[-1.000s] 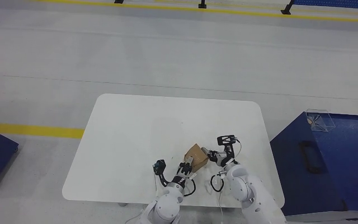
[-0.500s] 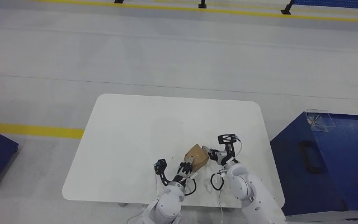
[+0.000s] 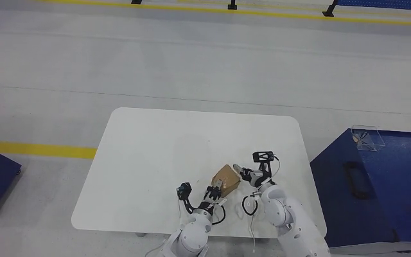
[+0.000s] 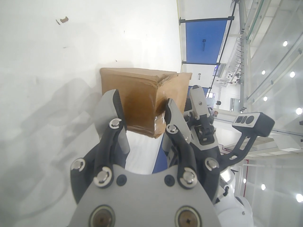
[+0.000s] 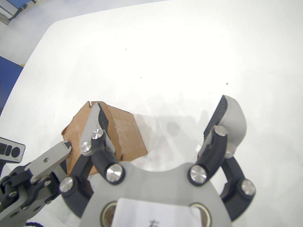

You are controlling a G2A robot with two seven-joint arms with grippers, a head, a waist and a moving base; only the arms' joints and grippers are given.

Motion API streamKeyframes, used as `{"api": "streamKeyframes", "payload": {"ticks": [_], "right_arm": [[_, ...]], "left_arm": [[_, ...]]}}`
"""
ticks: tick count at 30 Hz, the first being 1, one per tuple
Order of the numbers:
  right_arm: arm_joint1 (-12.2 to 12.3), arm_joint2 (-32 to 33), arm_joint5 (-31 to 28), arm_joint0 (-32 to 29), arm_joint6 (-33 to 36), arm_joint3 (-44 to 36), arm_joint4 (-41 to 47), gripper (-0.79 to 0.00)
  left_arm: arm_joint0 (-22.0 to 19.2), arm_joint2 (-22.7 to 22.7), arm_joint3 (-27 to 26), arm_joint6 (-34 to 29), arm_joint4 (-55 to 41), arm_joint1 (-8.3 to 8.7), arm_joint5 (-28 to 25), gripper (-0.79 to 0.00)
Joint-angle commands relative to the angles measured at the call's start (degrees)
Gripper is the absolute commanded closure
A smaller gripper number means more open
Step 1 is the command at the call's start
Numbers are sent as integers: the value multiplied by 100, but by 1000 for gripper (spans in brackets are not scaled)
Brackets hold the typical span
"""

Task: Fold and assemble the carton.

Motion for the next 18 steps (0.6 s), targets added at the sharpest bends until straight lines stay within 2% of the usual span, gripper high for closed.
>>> {"api": "streamKeyframes", "payload": {"ticks": [1,5,18], "right_arm": [[-8,-51,18,49,13,75,-31,-785],[-19,-106,28,104,-7,158,-42,-785],[-11,-134,-55,82,53,160,-87,-785]], "left_arm": [[28,-12,-23,-26,-13,3,-132,-345],[100,-56,-40,-50,-24,17,-373,-348],[-15,-32,104,-39,-32,-23,-54,-339]]}}
